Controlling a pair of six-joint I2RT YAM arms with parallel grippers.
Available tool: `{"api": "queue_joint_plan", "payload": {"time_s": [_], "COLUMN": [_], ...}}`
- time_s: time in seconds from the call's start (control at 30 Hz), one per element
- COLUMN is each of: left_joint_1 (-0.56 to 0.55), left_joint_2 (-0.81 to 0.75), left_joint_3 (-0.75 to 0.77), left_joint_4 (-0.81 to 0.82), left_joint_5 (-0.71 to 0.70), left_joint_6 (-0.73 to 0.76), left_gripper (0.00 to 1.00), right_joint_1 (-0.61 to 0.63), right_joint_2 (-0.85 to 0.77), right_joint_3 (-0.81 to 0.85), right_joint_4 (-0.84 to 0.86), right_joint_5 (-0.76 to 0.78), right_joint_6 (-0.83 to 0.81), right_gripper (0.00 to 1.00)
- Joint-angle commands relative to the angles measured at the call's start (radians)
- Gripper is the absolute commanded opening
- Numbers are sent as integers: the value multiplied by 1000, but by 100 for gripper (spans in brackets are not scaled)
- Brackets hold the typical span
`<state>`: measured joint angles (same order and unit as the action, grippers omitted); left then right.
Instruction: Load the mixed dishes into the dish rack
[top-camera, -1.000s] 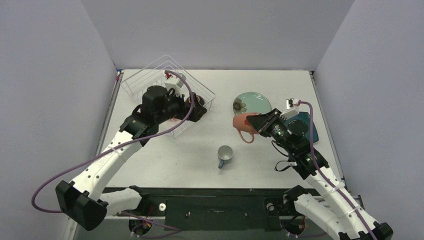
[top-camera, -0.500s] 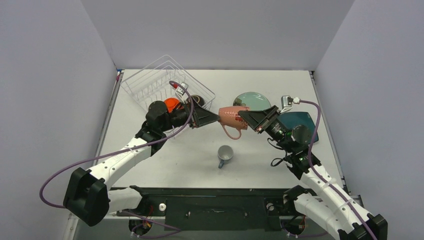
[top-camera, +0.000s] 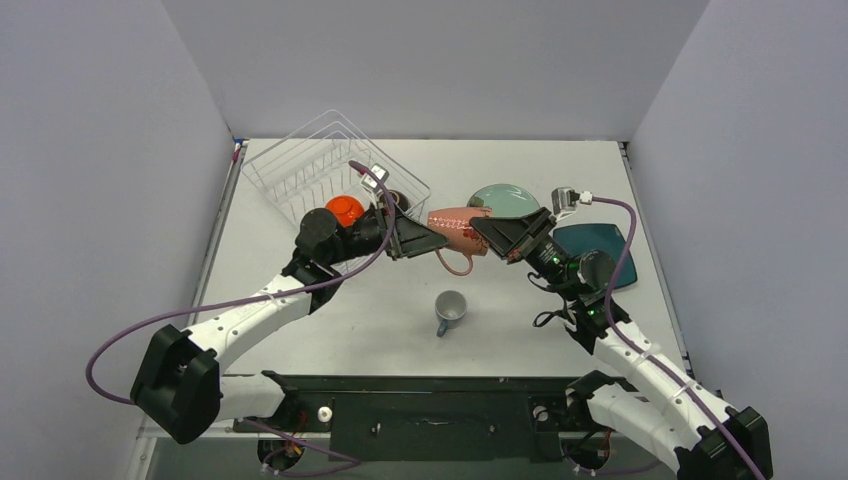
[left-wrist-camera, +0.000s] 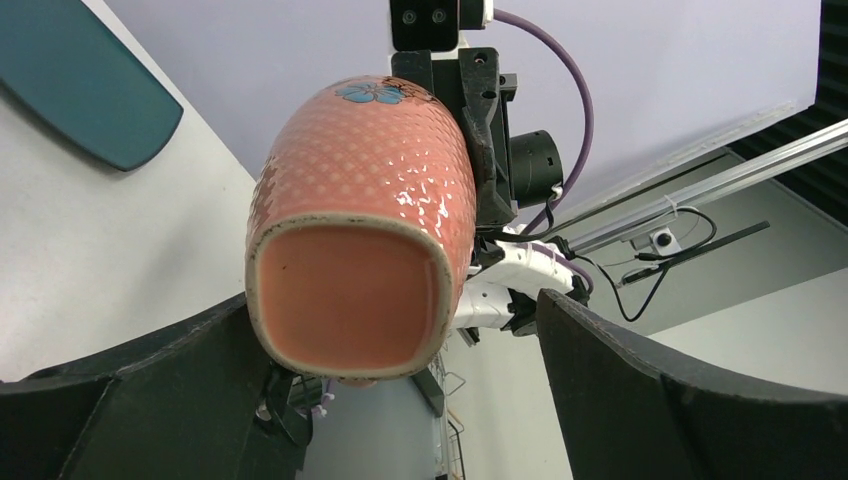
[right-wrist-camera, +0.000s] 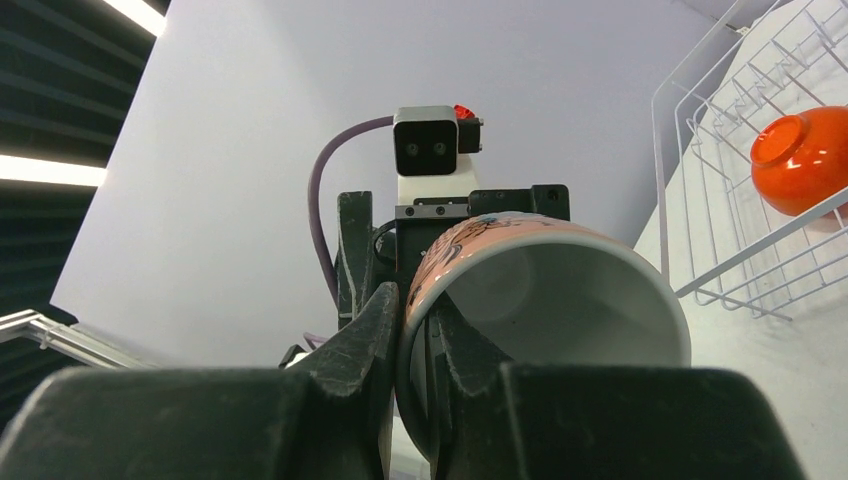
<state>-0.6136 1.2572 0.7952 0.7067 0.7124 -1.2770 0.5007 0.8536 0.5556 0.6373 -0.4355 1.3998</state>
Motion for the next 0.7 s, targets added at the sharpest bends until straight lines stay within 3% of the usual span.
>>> {"api": "queue_joint_plan", "payload": {"time_s": [0.0, 0.13, 0.3, 0.67], "left_joint_1": [-14, -14, -15, -18], "left_joint_2": [2, -2, -13, -51], "left_joint_3": [34, 39, 52, 77], "left_joint_4": [56, 38, 16, -74], "left_joint_5": [15, 1, -8, -77], "left_joint_6": [-7, -7, 1, 98], "left_gripper": [94, 91, 97, 95], "right_joint_1": [22, 39, 55, 81], "right_joint_2": [0, 3, 17, 32], "right_joint_3": [20, 32, 35, 46], "right_joint_4": [127, 99, 101, 112], "right_joint_5": [5, 10, 18, 30], "right_joint_6": [-18, -56, -64, -55], "right_gripper": [0, 0, 0, 0]}}
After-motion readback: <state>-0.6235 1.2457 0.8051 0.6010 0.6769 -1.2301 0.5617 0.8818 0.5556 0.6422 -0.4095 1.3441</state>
